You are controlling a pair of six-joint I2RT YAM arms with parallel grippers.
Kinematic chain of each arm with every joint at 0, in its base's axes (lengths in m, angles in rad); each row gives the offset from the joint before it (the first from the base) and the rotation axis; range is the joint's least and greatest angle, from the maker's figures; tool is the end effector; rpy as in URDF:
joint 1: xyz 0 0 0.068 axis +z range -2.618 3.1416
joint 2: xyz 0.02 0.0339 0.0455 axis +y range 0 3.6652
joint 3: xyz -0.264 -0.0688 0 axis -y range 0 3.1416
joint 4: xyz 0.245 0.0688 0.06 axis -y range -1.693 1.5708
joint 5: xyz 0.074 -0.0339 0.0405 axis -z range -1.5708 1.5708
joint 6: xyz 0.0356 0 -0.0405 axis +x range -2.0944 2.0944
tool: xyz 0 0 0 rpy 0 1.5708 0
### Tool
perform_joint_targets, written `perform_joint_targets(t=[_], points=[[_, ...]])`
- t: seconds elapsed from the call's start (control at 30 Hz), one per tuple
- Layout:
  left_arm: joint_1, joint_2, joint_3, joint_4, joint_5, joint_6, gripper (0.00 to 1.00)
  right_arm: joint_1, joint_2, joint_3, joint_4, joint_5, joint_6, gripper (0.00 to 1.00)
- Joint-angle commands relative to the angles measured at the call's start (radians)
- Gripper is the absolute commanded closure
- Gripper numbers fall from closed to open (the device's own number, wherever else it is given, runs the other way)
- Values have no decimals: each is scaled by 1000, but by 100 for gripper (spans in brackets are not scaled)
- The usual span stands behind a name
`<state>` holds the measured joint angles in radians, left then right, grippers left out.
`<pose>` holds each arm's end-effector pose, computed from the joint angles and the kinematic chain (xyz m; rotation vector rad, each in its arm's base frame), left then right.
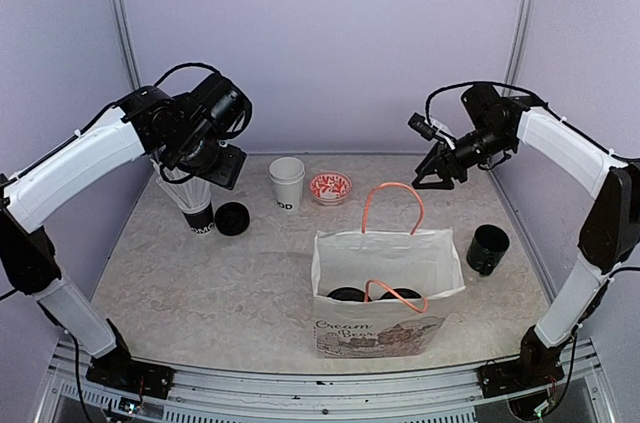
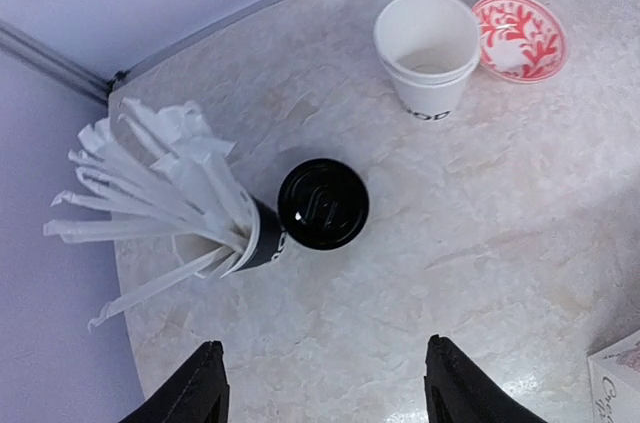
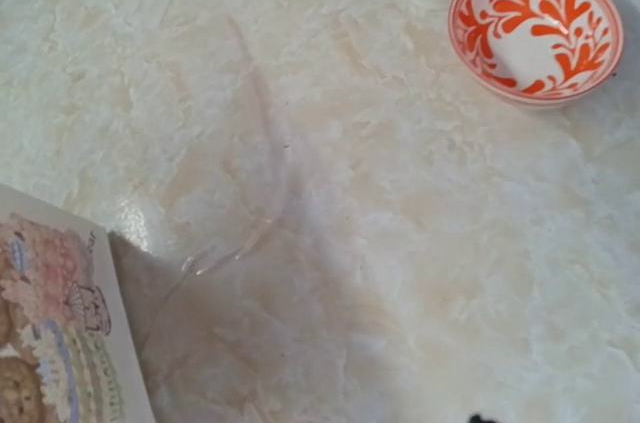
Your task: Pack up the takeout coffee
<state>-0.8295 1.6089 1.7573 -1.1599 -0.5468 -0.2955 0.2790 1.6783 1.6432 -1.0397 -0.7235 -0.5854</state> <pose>0.2290 -0.2227 0.3844 0.4435 2.3483 0.2003 0.3234 0.1172 0.3388 -1.2303 2.1107 0.8155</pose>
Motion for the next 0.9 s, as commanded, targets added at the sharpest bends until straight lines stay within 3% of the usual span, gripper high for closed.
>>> perform_joint_targets(t=[0.0,0.23,0.67,0.87], points=[[118,-107,-94,62,79,-9,33,-1,-15,-52,89,-36,41,38],[252,-131,-198,131,120,21,34,-1,7,-64,108,-62,45,39],[323,-86,-281,247,156,94,59,-2,36,-60,99,-73,40,42],[327,-58,-284,291,136,119,61,-1,35,-63,98,-77,42,42]])
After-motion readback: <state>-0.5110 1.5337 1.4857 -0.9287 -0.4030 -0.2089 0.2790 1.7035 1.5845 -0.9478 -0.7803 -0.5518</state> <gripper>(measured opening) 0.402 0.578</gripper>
